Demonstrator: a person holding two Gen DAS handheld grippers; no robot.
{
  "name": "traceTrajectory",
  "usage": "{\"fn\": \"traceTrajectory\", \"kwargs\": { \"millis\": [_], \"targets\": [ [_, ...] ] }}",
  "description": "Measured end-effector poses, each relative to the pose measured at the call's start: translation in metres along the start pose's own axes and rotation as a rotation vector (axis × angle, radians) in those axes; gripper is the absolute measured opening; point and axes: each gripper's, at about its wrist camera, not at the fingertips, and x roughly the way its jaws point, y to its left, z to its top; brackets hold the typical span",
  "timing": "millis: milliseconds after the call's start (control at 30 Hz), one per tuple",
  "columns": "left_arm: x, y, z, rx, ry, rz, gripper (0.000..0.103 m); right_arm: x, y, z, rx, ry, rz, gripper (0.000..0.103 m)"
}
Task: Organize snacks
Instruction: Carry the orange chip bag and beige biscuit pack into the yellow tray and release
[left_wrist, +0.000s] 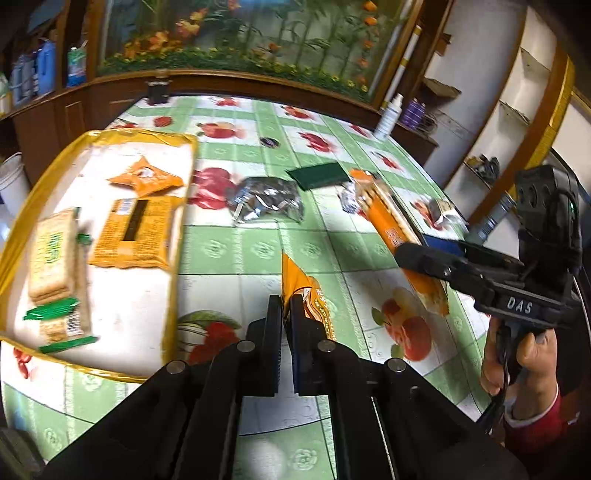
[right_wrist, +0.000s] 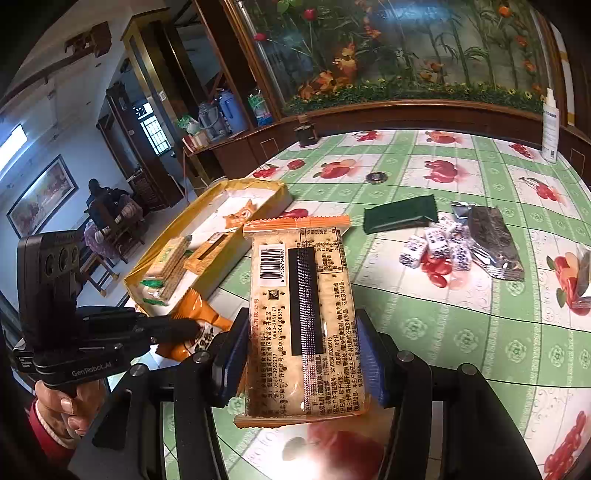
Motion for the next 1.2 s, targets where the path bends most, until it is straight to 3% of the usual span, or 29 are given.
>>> {"fn": "traceTrajectory", "kwargs": {
  "millis": [233, 367, 633, 933, 1200],
  "targets": [
    [-0.033, -0.002, 0.005, -0.004, -0.126, 0.133, 0.002, -0.002, 0.020, 0.004, -0.031, -0.024, 0.000, 0.055],
    [-0.050, -0.003, 0.009, 0.012, -0.207, 0.259, 0.002, 0.000, 0.028, 0.009, -0.039, -0.030, 0.016, 0.055],
    [-0.062, 0.028, 0.014, -0.037, -0.255, 0.413, 0.002, 0.016, 0.051, 0.018, -0.065, -0.021, 0.056, 0.055],
    [-0.071, 0.050, 0.012, -0.069, -0.287, 0.498, 0.002, 0.044, 0.088, 0.026, -0.118, 0.005, 0.102, 0.055],
    [-0.072, 0.071, 0.011, -0.098, -0.286, 0.513, 0.002, 0.073, 0.113, 0.034, -0.145, 0.043, 0.129, 0.055]
  ]
}}
